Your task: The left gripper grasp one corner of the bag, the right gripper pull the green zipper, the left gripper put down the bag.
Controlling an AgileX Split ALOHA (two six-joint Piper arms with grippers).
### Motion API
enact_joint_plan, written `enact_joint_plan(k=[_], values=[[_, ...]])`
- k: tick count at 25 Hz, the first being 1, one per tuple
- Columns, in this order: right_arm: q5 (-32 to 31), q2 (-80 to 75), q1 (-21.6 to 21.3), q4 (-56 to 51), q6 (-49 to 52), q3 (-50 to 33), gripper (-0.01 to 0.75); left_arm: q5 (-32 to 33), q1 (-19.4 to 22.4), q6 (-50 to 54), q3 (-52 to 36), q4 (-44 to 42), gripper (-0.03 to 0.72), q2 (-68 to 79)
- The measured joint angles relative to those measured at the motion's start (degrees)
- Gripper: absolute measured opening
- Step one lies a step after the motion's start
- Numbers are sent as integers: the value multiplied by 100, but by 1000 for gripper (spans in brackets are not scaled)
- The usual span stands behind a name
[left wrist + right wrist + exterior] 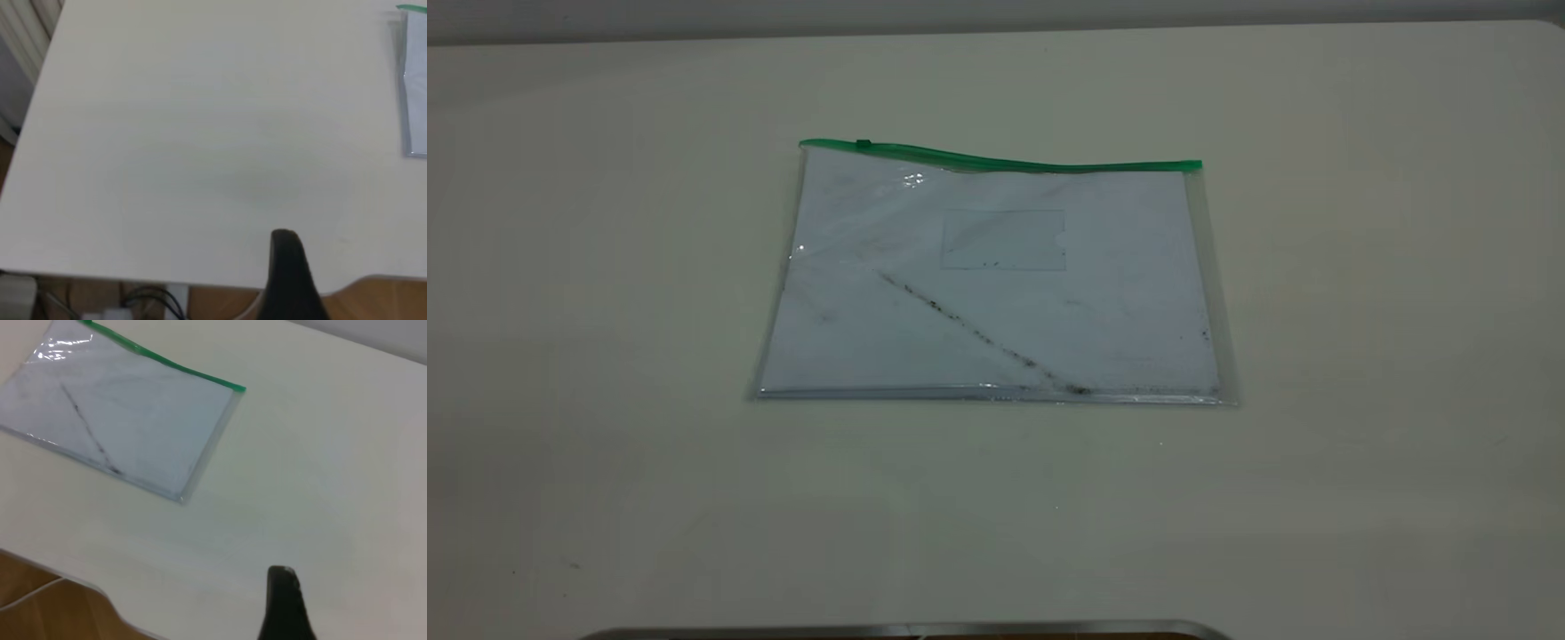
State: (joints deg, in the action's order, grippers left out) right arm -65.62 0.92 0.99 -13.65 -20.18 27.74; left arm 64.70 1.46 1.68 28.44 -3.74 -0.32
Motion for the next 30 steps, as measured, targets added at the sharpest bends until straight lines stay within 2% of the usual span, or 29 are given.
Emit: enact_joint_plan(k=[6, 11, 15, 25, 30], values=[[693, -72, -17, -28, 766, 276, 558, -407, 0, -168, 592, 90, 577, 1264], [1032, -1127, -17, 173, 1236, 781, 558, -1125, 0, -200, 1096, 298, 577, 2938], [1260, -2198, -17, 229, 1306, 1001, 558, -1757, 0, -217, 1441, 326, 577, 4252], [2283, -4322, -17, -41, 1306, 1008, 558, -3101, 0, -243, 2705, 688, 577, 7489], [2981, -5289, -17, -74, 1306, 1008, 558, -3521, 0, -492, 3295, 1075, 577, 8878]])
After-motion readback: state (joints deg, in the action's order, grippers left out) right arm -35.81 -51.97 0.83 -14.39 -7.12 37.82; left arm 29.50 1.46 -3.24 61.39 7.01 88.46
